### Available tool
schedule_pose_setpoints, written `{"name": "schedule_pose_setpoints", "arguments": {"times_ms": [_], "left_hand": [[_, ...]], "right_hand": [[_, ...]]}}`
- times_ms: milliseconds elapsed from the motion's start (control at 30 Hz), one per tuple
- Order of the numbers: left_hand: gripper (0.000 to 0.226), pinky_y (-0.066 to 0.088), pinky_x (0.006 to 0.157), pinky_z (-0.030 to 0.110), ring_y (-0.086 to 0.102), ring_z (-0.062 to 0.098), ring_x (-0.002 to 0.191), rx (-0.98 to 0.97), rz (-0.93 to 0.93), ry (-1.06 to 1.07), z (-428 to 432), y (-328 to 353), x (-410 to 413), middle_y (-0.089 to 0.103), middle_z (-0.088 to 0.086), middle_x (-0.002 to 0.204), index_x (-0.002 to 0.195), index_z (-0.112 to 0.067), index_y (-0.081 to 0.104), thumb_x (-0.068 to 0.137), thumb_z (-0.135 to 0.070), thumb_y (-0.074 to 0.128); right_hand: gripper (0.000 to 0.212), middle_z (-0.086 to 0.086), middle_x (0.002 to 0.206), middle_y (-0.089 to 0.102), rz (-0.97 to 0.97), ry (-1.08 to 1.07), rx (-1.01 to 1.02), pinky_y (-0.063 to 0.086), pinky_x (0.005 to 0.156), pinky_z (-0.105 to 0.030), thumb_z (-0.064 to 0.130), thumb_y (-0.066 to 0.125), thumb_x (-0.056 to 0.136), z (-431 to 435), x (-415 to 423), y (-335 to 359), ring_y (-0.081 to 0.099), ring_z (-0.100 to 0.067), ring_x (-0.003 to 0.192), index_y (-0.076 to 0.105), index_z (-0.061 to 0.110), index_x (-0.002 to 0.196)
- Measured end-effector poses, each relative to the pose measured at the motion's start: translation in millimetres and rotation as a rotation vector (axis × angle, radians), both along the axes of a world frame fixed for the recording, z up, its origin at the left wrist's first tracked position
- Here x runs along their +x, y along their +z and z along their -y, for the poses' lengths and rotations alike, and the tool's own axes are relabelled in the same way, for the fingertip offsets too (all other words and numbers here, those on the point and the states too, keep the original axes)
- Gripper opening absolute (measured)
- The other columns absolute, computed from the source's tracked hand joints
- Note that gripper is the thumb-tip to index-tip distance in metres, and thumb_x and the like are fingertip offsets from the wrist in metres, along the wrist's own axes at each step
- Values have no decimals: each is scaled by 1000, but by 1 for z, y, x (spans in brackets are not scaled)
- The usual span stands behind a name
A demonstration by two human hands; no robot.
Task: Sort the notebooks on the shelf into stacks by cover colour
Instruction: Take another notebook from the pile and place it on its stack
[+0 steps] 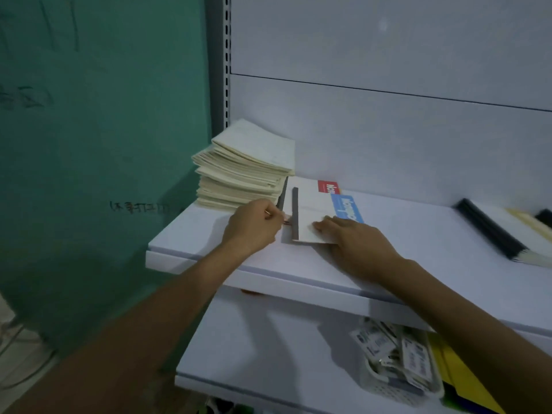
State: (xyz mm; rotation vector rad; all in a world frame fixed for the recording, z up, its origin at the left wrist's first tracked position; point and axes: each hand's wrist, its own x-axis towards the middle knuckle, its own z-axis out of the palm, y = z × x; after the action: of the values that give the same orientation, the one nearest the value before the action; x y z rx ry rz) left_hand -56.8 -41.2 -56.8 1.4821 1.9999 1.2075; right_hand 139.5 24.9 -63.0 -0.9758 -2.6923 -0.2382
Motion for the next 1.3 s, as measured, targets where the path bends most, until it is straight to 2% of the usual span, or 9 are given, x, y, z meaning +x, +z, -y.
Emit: {"name": "schedule_pose_setpoints", "arguments": {"times_ms": [233, 333, 400, 500, 667, 833, 967, 1067, 1300], "left_hand": [[37, 47, 51, 23, 70, 20, 64, -83, 378, -232, -6, 11, 10, 74, 2, 86, 104, -12, 60, 98, -44, 43], [43, 55, 58, 25, 72, 24, 82, -150, 630, -327, -8, 19, 25, 74, 7, 96, 109, -13, 64, 93, -50, 51], [36, 58, 70, 31, 69, 24, 91, -137, 704, -390, -10, 21, 35, 71, 10, 106, 119, -9, 62, 92, -34, 59], [40, 56, 78, 35, 64, 25, 101, -101, 673, -393, -13, 24, 46, 64, 10, 121, 130, -10, 49, 92, -12, 59], [37, 50, 82, 33, 55, 20, 110, 110, 387, -323, -5, 44, 42, 53, 3, 136, 132, -17, 40, 97, -9, 47], [26, 54, 81, 36, 61, 19, 101, 268, 330, -207, 10, 60, 1, 63, 1, 115, 118, -12, 49, 92, -8, 49], [25, 53, 74, 27, 62, 10, 93, 329, 374, -144, 26, 64, -27, 64, -7, 104, 113, -17, 52, 93, -5, 47], [25, 52, 72, 25, 62, 7, 90, 344, 442, -99, 36, 64, -40, 64, -11, 100, 110, -22, 54, 94, -4, 47], [28, 53, 75, 27, 63, 10, 91, 299, 512, -77, 45, 46, -51, 66, -8, 103, 117, -18, 54, 94, -4, 47]], "right_hand": [[46, -11, 132, 58, -292, -238, 77, 54, 79, -40, 13, 55, 94, 36, 7, -6, 63, -33, 105, 48, 23, 138], [57, -13, 120, 66, -261, -178, 282, 57, 69, -41, 0, 75, 74, 50, 9, -11, 67, -34, 97, 61, 17, 126], [58, -13, 119, 66, -190, -133, 357, 57, 74, -43, 4, 80, 69, 57, 11, -13, 67, -34, 101, 63, 14, 124], [62, -14, 121, 65, -175, -129, 389, 55, 80, -44, 9, 84, 67, 59, 13, -14, 64, -34, 106, 62, 12, 125], [66, -16, 137, 52, -256, -120, 353, 43, 98, -42, 20, 78, 76, 54, 8, -8, 52, -34, 124, 50, 9, 135], [78, -18, 143, 44, -427, -280, 97, 39, 103, -44, 25, 77, 77, 31, -15, -1, 46, -35, 128, 38, 3, 140], [67, -8, 127, 51, -298, -289, -51, 45, 83, -31, 48, 63, 83, -9, -45, 4, 52, -26, 113, 39, 15, 137], [80, -3, 142, 42, -199, -213, -129, 42, 101, -43, 72, 44, 81, -28, -65, -3, 38, -25, 131, 24, 29, 146], [32, -3, 118, 62, -100, -175, -132, 48, 85, -36, 38, 44, 98, -17, -60, -10, 59, -24, 106, 53, 22, 124]]}}
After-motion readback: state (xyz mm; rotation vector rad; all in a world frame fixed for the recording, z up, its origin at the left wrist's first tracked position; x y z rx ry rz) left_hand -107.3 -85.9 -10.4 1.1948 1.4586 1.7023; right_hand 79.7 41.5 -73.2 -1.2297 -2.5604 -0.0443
